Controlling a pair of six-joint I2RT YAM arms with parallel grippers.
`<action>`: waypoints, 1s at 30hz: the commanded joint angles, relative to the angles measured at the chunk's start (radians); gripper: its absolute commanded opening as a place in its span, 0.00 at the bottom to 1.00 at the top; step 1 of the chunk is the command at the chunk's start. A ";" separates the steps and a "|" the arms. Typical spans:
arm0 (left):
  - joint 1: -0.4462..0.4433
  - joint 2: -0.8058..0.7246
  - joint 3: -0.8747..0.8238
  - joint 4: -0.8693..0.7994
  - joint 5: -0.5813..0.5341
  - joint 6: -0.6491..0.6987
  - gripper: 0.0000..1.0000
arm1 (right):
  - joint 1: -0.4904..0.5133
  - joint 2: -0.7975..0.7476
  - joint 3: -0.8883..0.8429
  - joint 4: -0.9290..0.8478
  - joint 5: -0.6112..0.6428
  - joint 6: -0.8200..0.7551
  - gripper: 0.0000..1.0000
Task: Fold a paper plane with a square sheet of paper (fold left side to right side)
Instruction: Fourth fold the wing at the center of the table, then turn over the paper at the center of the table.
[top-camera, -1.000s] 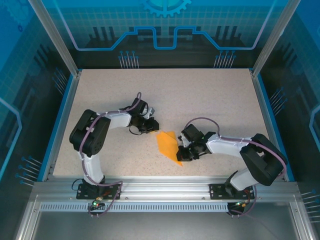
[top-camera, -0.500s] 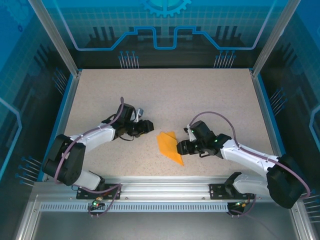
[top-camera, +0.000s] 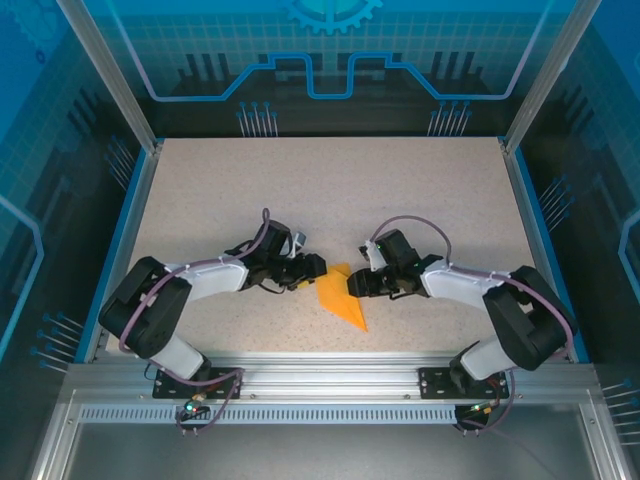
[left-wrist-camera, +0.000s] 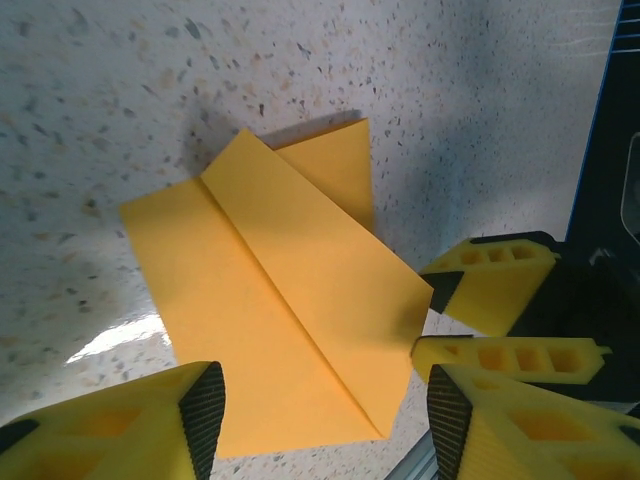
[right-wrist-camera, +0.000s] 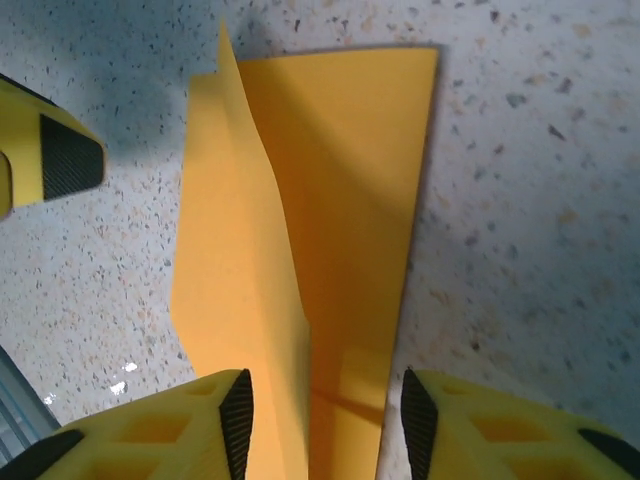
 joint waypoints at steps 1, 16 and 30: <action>-0.019 0.026 -0.001 0.037 -0.002 -0.036 0.60 | -0.019 0.038 0.040 0.050 -0.073 -0.012 0.35; -0.062 0.150 0.080 0.081 0.018 -0.048 0.62 | -0.063 -0.025 -0.040 0.065 -0.094 0.003 0.09; -0.080 0.250 0.171 0.130 0.051 -0.044 0.39 | -0.075 -0.033 -0.064 0.058 -0.100 0.011 0.13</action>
